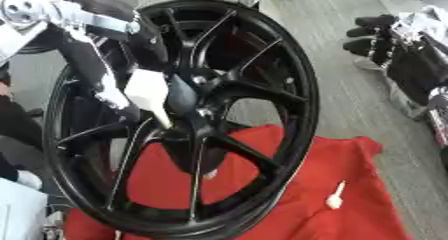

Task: Pull the pin out of the wheel hub.

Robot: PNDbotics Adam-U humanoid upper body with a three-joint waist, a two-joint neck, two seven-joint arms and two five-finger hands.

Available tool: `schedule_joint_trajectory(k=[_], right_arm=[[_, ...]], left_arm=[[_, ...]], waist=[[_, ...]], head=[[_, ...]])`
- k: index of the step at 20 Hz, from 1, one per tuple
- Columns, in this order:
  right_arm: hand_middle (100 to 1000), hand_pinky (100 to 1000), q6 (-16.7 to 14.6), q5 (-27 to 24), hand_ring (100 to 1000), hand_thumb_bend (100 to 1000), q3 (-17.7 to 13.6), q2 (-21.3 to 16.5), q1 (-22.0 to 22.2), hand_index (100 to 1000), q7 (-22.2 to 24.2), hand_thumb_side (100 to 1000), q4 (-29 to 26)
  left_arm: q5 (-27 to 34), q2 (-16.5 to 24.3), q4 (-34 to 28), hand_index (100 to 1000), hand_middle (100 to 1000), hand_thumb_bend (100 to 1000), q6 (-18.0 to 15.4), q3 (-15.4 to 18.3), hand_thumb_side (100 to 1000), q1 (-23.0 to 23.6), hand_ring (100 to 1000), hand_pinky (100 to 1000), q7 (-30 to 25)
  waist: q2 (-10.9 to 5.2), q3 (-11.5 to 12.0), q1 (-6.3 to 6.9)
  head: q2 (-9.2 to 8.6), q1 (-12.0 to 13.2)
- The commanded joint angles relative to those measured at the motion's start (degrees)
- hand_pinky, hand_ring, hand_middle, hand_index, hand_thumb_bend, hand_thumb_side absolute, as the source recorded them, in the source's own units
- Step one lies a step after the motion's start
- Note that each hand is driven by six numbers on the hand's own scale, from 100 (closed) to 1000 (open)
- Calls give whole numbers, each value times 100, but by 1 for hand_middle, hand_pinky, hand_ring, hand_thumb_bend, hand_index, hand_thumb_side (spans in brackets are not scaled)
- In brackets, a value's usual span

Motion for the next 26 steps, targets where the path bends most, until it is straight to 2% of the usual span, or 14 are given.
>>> schedule_joint_trajectory(k=[1, 6, 12, 13, 18, 20, 23, 26], right_arm=[[736, 922, -1, 6, 762, 100, -27, -187, -64, 827, 11, 735, -51], [736, 922, 2, 12, 762, 100, -25, -187, -64, 827, 12, 735, -50], [736, 922, 4, 10, 762, 100, -25, -187, -67, 827, 12, 735, -49], [737, 922, 4, 11, 762, 100, -25, -187, -67, 827, 12, 737, -49], [737, 922, 6, 19, 762, 100, -20, -187, -67, 827, 13, 737, -43], [737, 922, 7, 17, 762, 100, -20, -187, -71, 827, 14, 736, -43], [737, 922, 9, 15, 762, 100, -19, -187, -75, 827, 15, 737, -42], [737, 923, 10, 20, 762, 100, -17, -187, -77, 827, 16, 737, -41]], left_arm=[[64, 115, -27, 849, 821, 661, -23, 148, 461, -87, 873, 931, 6], [308, 112, -154, 824, 796, 641, 78, 164, 416, -101, 851, 911, 6], [376, 127, -199, 824, 796, 641, 104, 135, 416, -99, 851, 911, 6], [377, 125, -202, 804, 775, 571, 103, 131, 245, -99, 838, 897, 6], [344, 76, -180, 789, 761, 502, 73, 97, 182, -87, 828, 887, 6], [352, 54, -170, 788, 759, 470, 104, 113, 206, -88, 825, 883, 6], [418, 33, -189, 788, 757, 469, 168, 125, 234, -87, 822, 881, 6], [460, 24, -225, 782, 755, 471, 212, 110, 219, -92, 822, 881, 6]], waist=[[-98, -5, -34], [-98, -9, -31], [-97, -11, -30], [-96, -12, -30], [-90, -23, -32], [-91, -27, -32], [-89, -33, -31], [-88, -38, -29]], head=[[-52, 9], [-48, 11], [-50, 13], [-51, 15], [-54, 39], [-57, 44], [-58, 49], [-59, 51]])
